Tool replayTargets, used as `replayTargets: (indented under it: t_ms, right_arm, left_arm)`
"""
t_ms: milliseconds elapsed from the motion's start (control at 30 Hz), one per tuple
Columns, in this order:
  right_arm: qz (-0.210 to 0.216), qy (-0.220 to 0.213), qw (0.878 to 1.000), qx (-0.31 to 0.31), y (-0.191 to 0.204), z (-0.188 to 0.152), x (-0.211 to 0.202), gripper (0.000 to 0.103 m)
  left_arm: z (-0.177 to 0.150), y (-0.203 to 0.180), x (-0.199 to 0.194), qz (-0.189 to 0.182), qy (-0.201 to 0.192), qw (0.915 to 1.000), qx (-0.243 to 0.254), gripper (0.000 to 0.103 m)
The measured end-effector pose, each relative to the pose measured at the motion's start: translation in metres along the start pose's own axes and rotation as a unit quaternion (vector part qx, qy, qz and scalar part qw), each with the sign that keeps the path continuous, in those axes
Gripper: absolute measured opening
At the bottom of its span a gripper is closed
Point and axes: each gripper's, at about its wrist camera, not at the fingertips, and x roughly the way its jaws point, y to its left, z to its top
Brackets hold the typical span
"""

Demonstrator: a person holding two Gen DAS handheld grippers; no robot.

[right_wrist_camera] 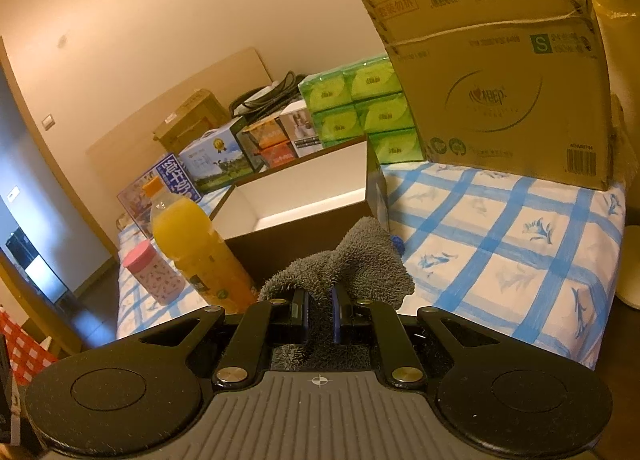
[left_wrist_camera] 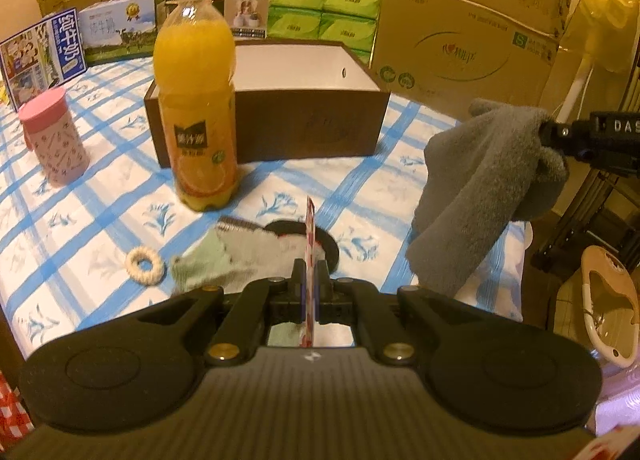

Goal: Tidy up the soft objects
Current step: 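Carry the dark grey towel with the right tool toward the brown box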

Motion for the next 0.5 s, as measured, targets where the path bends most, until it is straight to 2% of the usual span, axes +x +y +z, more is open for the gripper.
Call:
replayTargets:
  t_ms: [500]
  right_arm:
    - [0.013, -0.004, 1.0, -0.021, -0.002, 0.029, 0.028, 0.011]
  left_arm:
    - [0.058, -0.012, 0.016, -0.008, -0.041, 0.9989, 0.018, 0.003]
